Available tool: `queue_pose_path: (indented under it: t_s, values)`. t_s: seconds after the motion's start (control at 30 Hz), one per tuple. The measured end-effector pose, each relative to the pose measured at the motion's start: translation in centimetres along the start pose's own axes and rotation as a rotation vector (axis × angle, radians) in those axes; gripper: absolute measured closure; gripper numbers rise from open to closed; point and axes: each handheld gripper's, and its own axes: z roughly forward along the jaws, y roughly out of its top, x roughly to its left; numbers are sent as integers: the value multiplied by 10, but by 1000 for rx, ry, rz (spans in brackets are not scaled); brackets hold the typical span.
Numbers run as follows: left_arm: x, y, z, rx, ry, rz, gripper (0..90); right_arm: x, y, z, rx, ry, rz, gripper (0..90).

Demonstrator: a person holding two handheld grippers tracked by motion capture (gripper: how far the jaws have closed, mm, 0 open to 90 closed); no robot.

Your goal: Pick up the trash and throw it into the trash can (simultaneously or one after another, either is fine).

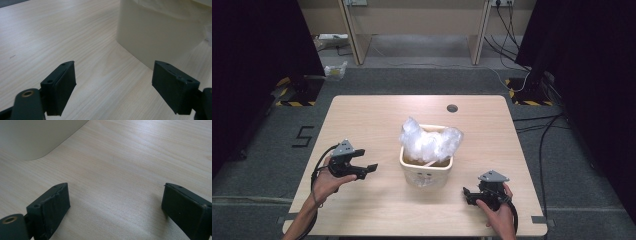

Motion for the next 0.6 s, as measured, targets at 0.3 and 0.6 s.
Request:
queue_pose_path:
  t_s: [0.3, 0.6]
  values:
    - [-1, -13, 5, 23, -1, -7, 184, 0, 0, 0, 0, 0, 0, 83]
    - [-1, -28, 11, 59, 0, -14, 184, 0, 0, 0, 0, 0, 0, 82]
